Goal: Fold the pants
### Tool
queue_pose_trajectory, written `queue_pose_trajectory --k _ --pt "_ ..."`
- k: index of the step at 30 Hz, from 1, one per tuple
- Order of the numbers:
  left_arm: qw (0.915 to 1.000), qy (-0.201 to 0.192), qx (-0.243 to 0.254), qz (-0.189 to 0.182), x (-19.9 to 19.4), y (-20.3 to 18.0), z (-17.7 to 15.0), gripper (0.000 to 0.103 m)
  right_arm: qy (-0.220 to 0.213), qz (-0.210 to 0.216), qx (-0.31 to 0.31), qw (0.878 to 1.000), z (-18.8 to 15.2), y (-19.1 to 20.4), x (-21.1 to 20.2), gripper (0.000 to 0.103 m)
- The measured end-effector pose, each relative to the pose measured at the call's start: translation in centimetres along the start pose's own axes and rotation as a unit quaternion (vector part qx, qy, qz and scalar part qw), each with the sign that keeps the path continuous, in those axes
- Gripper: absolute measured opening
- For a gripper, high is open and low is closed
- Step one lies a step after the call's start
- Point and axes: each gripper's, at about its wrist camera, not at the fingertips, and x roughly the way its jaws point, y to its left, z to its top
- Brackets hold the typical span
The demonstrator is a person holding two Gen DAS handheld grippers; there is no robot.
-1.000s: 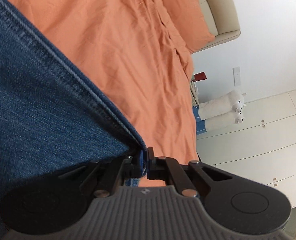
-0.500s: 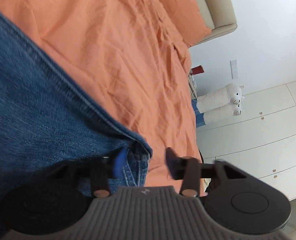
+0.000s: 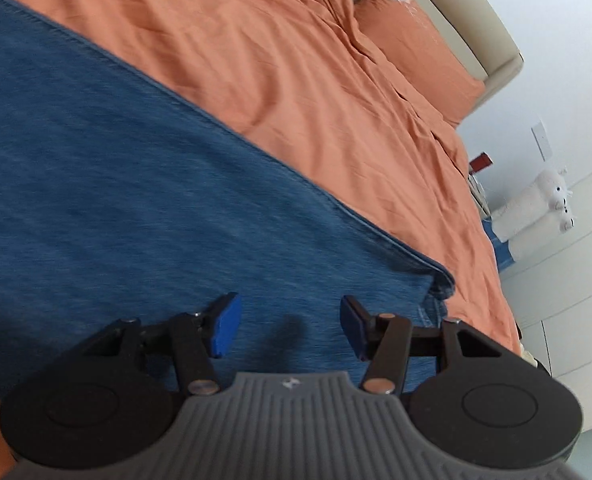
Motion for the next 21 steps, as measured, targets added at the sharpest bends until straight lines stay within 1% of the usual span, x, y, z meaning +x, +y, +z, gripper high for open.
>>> queue_pose_trajectory --k 1,3,5,6,7,8,9,10,11,13,15,18,21 --pt "0.9997 0.01 -0.016 -0.014 0.5 0.8 -0.2 0.08 -0.001 -0.002 -0.004 1.0 0.1 0.5 -0.3 0.051" --pt "0.9969 0.02 -0.05 -0.057 1.1 2.4 -0.5 0.077 0.003 -0.009 -0.01 1.0 0.2 1.1 -0.5 0.051" --pt "0.9919 0.027 -0.075 -0.099 2.0 3.1 -0.7 0.068 0.01 -0.014 -0.01 1.0 0.4 1.4 -0.4 0.051" --pt "0.9914 0.03 -0.076 -0.103 2.4 3.1 -0.7 0.067 0.013 -0.016 -0.012 1.0 0.9 0.6 0.4 0.052" --pt "0.9915 0.032 -0.069 -0.106 2.9 3.0 -0.6 0.063 0.016 -0.021 -0.016 1.0 0.9 0.8 0.5 0.052" --pt "0.9917 0.036 -0.059 -0.109 3.3 2.8 -0.6 0.061 0.017 -0.026 -0.023 0.999 1.0 1.1 0.5 0.052" --pt "0.9931 0.034 -0.047 -0.102 3.5 2.5 -0.6 0.053 0.018 -0.031 -0.031 0.999 1.1 1.4 0.5 0.052" --pt "0.9951 0.023 -0.034 -0.09 3.3 2.2 -0.8 0.033 0.019 -0.037 -0.04 0.998 1.1 1.7 0.5 0.052" --pt "0.9966 0.01 -0.019 -0.08 2.7 2.2 -1.2 0.031 0.019 -0.042 -0.047 0.998 1.1 2.1 0.6 0.051" --pt "0.9964 -0.008 0.005 -0.084 1.5 1.7 -1.5 0.025 0.022 -0.047 -0.055 0.997 1.2 2.3 0.8 0.052" --pt "0.9953 -0.035 0.042 -0.081 -0.1 1.1 -1.9 0.023 0.025 -0.049 -0.054 0.997 1.2 2.4 0.8 0.051" --pt "0.9923 -0.079 0.06 -0.074 -2.7 0.3 -1.8 0.018 0.028 -0.055 -0.051 0.997 1.2 2.6 0.9 0.052" --pt "0.9854 -0.143 0.076 -0.053 -5.2 -0.9 -1.2 0.012 0.027 -0.061 -0.056 0.996 1.2 3.2 0.7 0.051"
